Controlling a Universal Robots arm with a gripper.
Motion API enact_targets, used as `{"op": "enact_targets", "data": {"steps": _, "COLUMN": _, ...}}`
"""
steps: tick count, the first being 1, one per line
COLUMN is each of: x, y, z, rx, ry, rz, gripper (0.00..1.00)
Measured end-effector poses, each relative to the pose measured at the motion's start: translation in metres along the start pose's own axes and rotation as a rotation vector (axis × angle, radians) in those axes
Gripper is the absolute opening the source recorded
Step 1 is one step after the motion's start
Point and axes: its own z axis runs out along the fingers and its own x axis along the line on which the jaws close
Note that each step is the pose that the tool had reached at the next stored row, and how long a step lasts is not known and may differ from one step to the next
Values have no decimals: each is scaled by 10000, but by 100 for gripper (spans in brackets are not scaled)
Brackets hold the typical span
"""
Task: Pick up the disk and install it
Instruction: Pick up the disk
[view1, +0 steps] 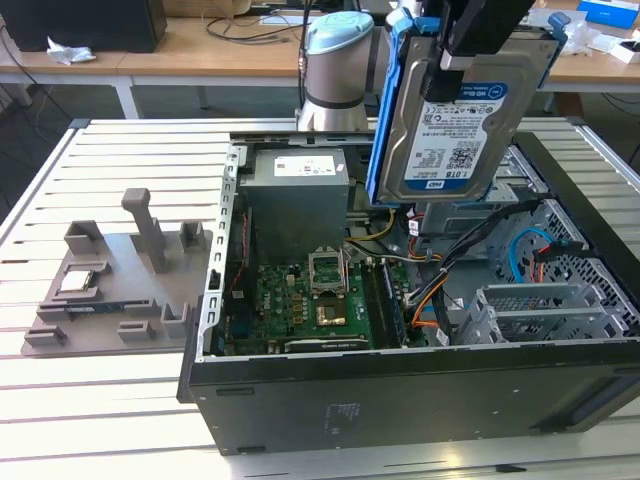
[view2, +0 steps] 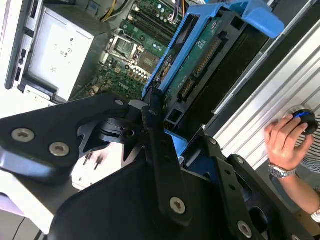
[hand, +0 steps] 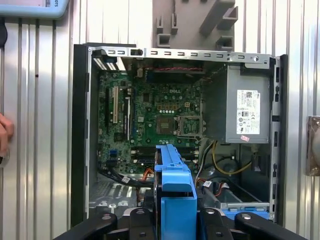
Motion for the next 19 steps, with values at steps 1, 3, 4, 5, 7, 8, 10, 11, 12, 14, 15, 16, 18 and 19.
{"op": "enact_targets", "data": {"steps": 1, "x": 39, "y": 0, "z": -1, "rx": 0, "ry": 0, "rz": 1, "gripper": 36}}
{"op": "enact_targets", "data": {"steps": 3, "x": 68, "y": 0, "z": -2, "rx": 0, "ry": 0, "rz": 1, "gripper": 36}}
{"op": "enact_targets", "data": {"steps": 4, "x": 98, "y": 0, "z": -3, "rx": 1, "ry": 1, "rz": 0, "gripper": 36}}
{"op": "enact_targets", "data": {"steps": 5, "x": 133, "y": -1, "z": -3, "rx": 0, "ry": 0, "rz": 1, "gripper": 36}}
{"op": "enact_targets", "data": {"steps": 7, "x": 164, "y": -1, "z": -4, "rx": 0, "ry": 0, "rz": 1, "gripper": 36}}
{"op": "enact_targets", "data": {"steps": 8, "x": 185, "y": -2, "z": -4, "rx": 0, "ry": 1, "rz": 1, "gripper": 36}}
{"op": "enact_targets", "data": {"steps": 10, "x": 220, "y": -2, "z": -5, "rx": 0, "ry": 0, "rz": 1, "gripper": 36}}
{"op": "enact_targets", "data": {"steps": 11, "x": 245, "y": -2, "z": -6, "rx": 1, "ry": 0, "rz": 1, "gripper": 36}}
{"op": "enact_targets", "data": {"steps": 12, "x": 269, "y": -3, "z": -6, "rx": 0, "ry": 1, "rz": 1, "gripper": 36}}
{"op": "enact_targets", "data": {"steps": 14, "x": 315, "y": -4, "z": -8, "rx": 0, "ry": 1, "rz": 1, "gripper": 36}}
{"op": "enact_targets", "data": {"steps": 15, "x": 336, "y": -4, "z": -8, "rx": 0, "ry": 1, "rz": 1, "gripper": 36}}
{"op": "enact_targets", "data": {"steps": 16, "x": 359, "y": -5, "z": -9, "rx": 0, "ry": 1, "rz": 1, "gripper": 36}}
{"op": "enact_targets", "data": {"steps": 18, "x": 385, "y": -5, "z": -9, "rx": 0, "ry": 1, "rz": 1, "gripper": 36}}
{"op": "enact_targets", "data": {"steps": 19, "x": 410, "y": -6, "z": -9, "rx": 0, "ry": 0, "rz": 0, "gripper": 36}}
